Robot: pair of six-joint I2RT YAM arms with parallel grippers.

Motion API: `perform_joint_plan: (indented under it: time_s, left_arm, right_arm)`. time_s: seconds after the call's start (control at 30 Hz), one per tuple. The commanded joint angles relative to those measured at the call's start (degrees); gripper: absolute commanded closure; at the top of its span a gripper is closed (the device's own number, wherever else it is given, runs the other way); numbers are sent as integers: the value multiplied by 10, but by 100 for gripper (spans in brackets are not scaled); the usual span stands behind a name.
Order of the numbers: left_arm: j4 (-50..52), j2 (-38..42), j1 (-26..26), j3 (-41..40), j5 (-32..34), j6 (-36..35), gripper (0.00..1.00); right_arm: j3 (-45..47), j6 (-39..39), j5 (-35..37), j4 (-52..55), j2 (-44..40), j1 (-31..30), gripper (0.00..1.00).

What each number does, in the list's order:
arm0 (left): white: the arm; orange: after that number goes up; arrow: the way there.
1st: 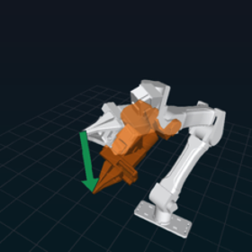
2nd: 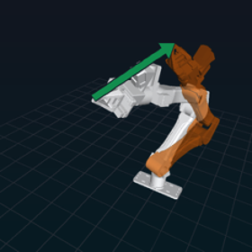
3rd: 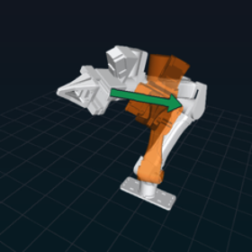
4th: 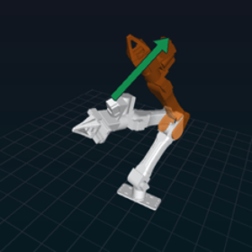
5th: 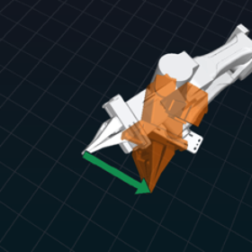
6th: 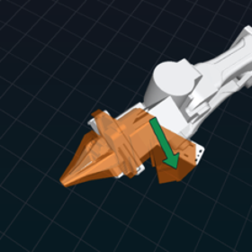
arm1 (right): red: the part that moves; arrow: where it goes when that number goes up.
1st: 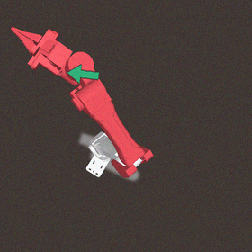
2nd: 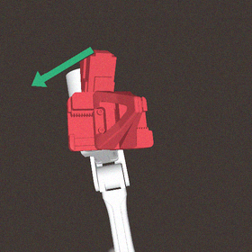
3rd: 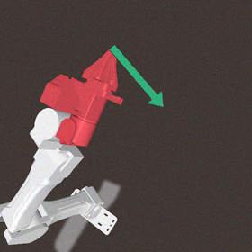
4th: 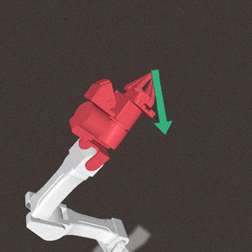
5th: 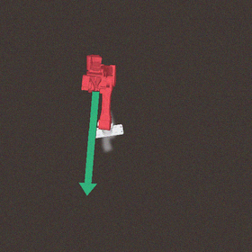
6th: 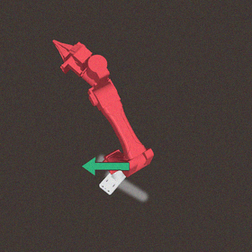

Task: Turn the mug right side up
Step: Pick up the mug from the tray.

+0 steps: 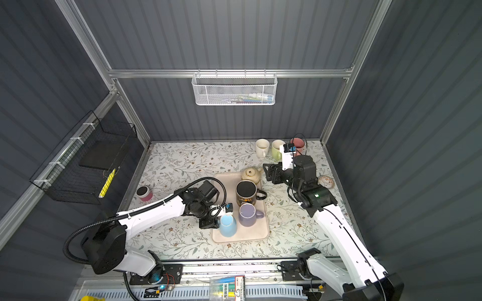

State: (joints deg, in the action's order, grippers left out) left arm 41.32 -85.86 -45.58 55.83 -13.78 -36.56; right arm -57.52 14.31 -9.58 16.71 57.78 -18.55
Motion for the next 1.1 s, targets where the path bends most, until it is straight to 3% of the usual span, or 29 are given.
perform_joint_plan:
  time_s: [0.0, 0.2, 0.3, 0.37, 1.07]
  left_arm:
    - [19, -15, -8, 24, -9, -12, 61]
    - [34, -30, -16, 36, -1, -19, 73]
    - [41, -32, -18, 38, 5, -23, 86]
    - [45, -31, -20, 40, 9, -26, 100]
    - [-99, 144, -22, -6, -1, 33, 100]
  right_arm:
    - [7, -7, 7, -9, -5, -3, 23]
    - [12, -8, 12, -9, -12, -2, 23]
    - [15, -7, 14, -10, -15, -2, 23]
    - [17, -7, 14, -12, -16, -2, 23]
    - [28, 15, -27, -34, -30, -2, 23]
